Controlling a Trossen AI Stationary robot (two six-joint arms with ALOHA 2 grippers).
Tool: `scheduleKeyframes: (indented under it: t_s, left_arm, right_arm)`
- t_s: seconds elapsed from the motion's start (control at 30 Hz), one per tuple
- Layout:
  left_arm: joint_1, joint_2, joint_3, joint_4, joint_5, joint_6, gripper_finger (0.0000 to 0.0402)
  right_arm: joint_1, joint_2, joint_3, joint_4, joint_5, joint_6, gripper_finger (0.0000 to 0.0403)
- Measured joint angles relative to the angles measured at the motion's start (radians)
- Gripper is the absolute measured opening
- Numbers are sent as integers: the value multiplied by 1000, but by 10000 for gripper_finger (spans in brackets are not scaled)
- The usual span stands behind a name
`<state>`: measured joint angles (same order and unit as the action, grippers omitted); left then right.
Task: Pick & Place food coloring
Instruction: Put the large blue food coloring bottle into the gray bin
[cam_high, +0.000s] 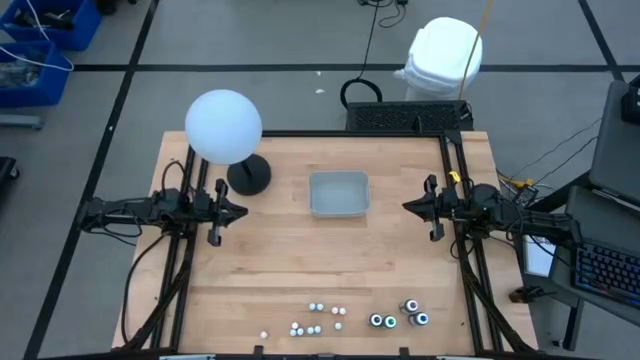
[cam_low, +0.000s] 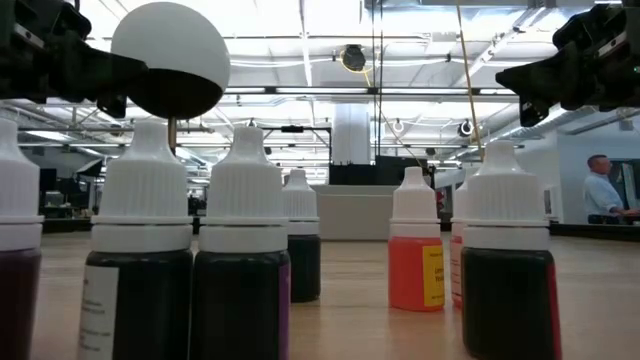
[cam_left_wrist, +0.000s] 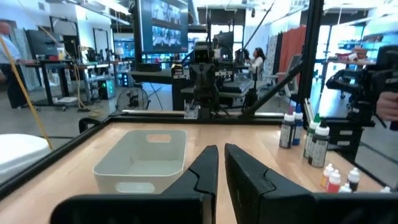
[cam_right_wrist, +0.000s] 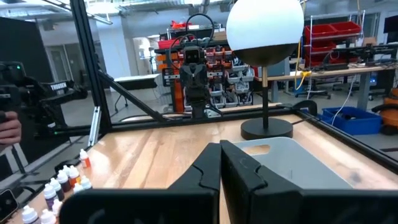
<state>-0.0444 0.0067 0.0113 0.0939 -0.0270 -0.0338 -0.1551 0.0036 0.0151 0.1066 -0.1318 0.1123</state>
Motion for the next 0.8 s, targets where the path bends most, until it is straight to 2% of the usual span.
scheduleKeyframes:
  t_s: [0.17, 0.27, 0.33, 0.43, 0.53, 0.67, 0.8]
  left_arm:
    - [0, 0, 0, 10, -19, -53, 37]
    - [0, 0, 0, 12, -49, -45, 37]
    - [0, 0, 0, 23, -72, -43, 37]
    - [0, 0, 0, 23, -79, -44, 37]
    - [0, 0, 0, 23, -78, -52, 37]
    - [0, 0, 0, 16, -76, -57, 37]
    - [0, 9, 0, 21, -81, -67, 37]
  right_arm:
    - [0, 0, 0, 29, 0, -18, 0]
    - [0, 2, 27, 30, 0, -120, 0]
    - [2, 20, 71, -37, 14, -186, 0]
    - [20, 74, 216, -168, 100, -252, 0]
    - [58, 137, 272, -129, 142, -223, 0]
    - [121, 250, 365, -199, 293, -189, 0]
    - [201, 385, 500, -258, 375, -167, 0]
